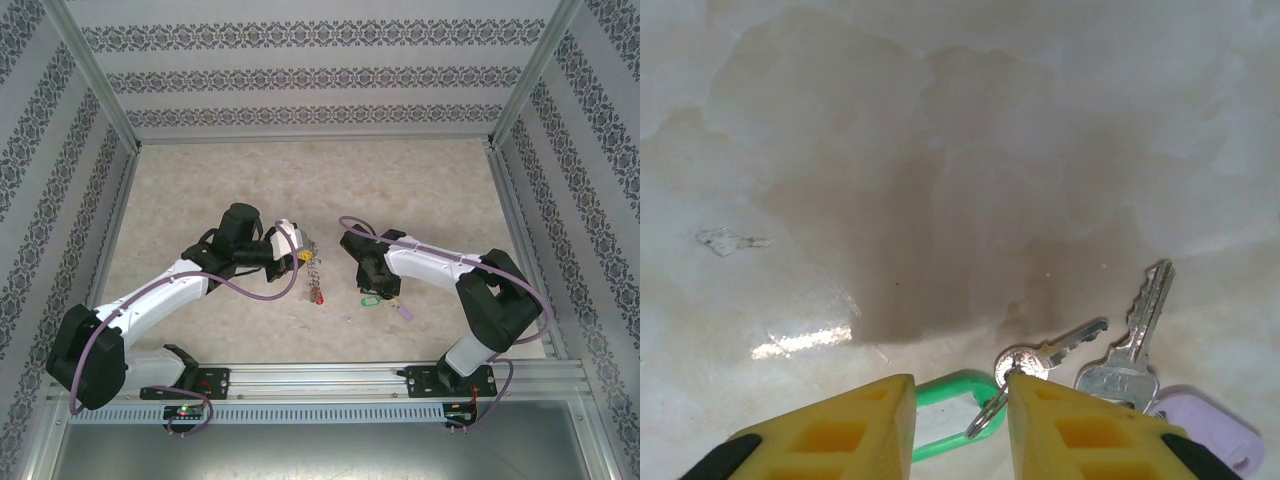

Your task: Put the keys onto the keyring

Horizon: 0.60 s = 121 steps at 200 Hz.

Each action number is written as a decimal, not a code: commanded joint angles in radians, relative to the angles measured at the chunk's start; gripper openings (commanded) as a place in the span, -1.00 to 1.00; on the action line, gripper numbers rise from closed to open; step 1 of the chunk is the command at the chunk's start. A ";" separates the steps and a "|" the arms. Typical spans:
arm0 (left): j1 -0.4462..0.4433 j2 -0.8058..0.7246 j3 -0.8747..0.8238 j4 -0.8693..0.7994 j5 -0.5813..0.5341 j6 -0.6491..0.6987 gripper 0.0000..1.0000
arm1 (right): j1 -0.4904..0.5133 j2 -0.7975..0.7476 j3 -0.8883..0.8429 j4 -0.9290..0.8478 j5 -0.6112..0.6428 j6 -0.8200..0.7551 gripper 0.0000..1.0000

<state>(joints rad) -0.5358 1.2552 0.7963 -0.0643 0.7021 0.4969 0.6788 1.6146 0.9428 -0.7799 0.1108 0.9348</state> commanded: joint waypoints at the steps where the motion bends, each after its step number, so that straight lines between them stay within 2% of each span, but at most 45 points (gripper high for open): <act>1: -0.011 -0.016 0.010 -0.010 0.020 0.020 -1.00 | 0.010 0.013 -0.017 -0.008 0.004 0.032 -0.40; 40: -0.011 -0.017 0.010 -0.009 0.018 0.017 -1.00 | 0.010 0.021 -0.020 -0.005 0.003 0.030 -0.42; 78: -0.011 -0.019 0.009 -0.009 0.016 0.016 -1.00 | 0.014 0.011 -0.018 -0.017 0.015 0.027 -0.58; 90: -0.012 -0.019 0.011 -0.010 0.019 0.016 -1.00 | 0.015 0.010 -0.013 -0.024 0.020 0.024 -0.72; 121: -0.011 -0.017 0.009 -0.009 0.022 0.015 -1.00 | 0.021 0.001 -0.002 -0.033 0.030 0.009 -0.85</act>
<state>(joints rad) -0.5358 1.2552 0.7963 -0.0681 0.7021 0.4969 0.6880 1.6203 0.9318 -0.7776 0.1158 0.9474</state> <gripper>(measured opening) 0.058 0.109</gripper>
